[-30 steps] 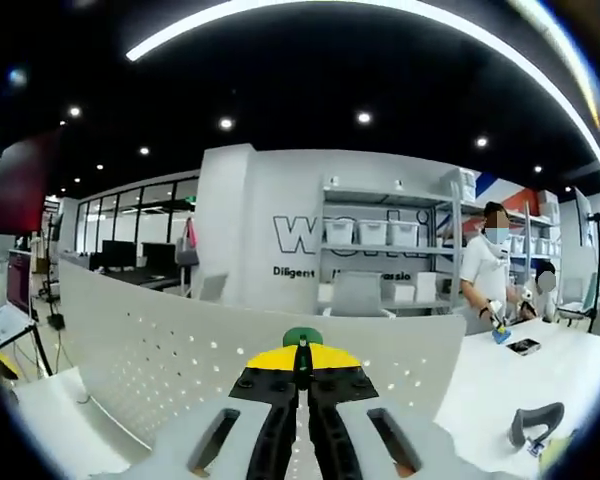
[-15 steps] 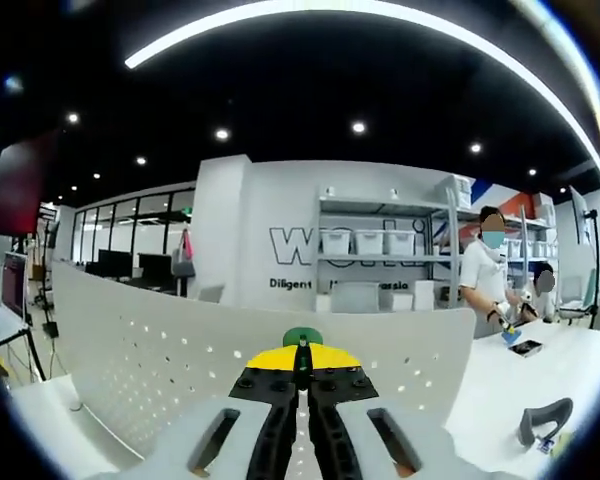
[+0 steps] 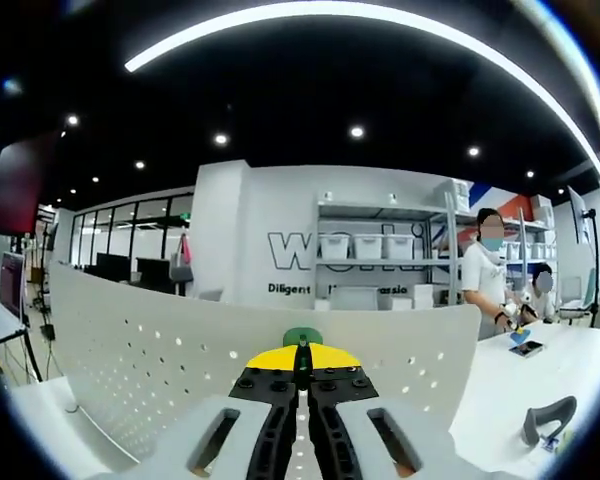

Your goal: Insert the hook assembly into the mounting plate slot until the hook locks in place.

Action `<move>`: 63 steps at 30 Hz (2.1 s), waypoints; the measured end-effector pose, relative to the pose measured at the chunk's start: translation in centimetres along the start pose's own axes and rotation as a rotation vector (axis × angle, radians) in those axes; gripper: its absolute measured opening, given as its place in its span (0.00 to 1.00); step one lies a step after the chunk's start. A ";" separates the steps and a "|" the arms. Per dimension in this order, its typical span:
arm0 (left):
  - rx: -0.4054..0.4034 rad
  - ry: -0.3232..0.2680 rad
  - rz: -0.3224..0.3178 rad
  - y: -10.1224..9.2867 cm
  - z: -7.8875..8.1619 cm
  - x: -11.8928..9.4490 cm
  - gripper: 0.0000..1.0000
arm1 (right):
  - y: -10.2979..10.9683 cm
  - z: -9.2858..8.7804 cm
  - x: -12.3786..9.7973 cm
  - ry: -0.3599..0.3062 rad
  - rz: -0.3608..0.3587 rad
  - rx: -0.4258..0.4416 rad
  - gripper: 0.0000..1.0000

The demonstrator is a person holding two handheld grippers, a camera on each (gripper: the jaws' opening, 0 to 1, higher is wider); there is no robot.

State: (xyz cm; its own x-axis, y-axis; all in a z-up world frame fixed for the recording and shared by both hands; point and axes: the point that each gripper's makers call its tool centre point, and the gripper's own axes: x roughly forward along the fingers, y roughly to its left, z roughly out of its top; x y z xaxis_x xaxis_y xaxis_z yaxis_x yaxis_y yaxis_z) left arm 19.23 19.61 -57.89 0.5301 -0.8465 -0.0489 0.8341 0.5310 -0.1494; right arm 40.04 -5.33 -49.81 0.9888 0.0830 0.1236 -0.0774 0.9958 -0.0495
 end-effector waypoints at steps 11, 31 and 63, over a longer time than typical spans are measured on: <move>0.001 0.009 0.000 0.3 -0.2 0.1 0.95 | -0.1 -0.4 0.3 -0.001 0.000 -0.003 0.00; -0.003 0.010 -0.003 0.4 -0.1 0.1 0.94 | -0.1 -1.3 0.1 0.003 -0.007 0.001 0.00; -0.003 0.012 0.002 0.7 -0.1 0.1 0.93 | 0.1 -1.8 0.2 0.014 -0.002 -0.018 0.00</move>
State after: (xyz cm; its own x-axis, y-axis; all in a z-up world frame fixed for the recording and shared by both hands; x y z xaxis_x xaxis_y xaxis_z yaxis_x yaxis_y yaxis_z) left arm 19.86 19.95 -58.11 0.5298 -0.8459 -0.0610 0.8327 0.5325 -0.1518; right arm 40.48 -5.29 -51.56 0.9907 0.0800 0.1098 -0.0728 0.9951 -0.0675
